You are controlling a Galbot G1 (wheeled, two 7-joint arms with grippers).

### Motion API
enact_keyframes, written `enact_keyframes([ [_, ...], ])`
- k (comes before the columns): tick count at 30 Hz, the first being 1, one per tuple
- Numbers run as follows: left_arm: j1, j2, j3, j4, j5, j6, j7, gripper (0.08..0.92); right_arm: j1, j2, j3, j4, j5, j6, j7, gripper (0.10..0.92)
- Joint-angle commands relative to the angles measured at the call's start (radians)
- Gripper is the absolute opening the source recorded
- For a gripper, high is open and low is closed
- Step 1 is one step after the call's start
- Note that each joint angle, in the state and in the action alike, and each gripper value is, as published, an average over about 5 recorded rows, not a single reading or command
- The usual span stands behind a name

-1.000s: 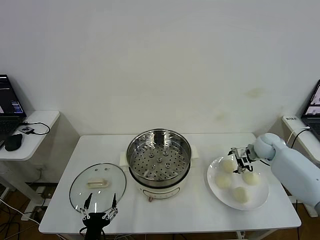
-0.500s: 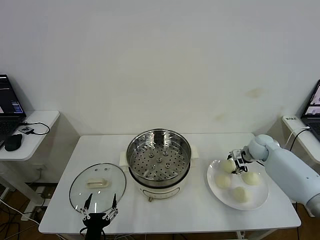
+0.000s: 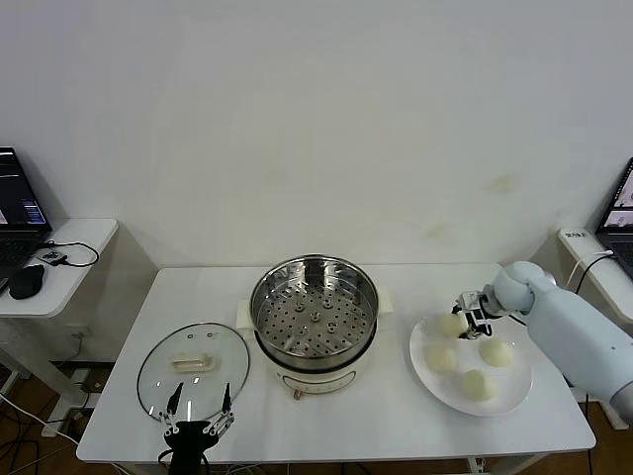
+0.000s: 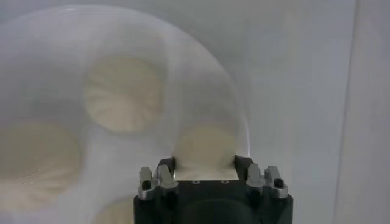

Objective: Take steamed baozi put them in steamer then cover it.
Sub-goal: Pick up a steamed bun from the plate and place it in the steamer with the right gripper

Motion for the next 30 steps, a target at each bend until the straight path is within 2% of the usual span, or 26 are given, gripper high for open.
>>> enact_keyframes([
  [1, 0.0, 0.004, 0.003, 0.001, -0.001, 0.0, 0.0, 0.823, 0.133, -0.129, -0.048, 0.128, 0.186, -0.021, -0.008, 0.607],
  [8, -0.006, 0.011, 0.003, -0.003, -0.014, 0.001, 0.0, 0.823, 0.428, -0.133, -0.272, 0.198, 0.353, -0.05, -0.004, 0.611],
  [19, -0.014, 0.02, -0.005, -0.004, -0.041, -0.004, 0.005, 0.823, 0.704, 0.098, -0.535, 0.188, 0.533, -0.036, 0.035, 0.611],
  [30, -0.034, 0.033, -0.024, 0.002, -0.135, -0.029, 0.027, 0.823, 0.741, 0.302, -0.702, 0.172, 0.553, 0.089, 0.06, 0.611],
])
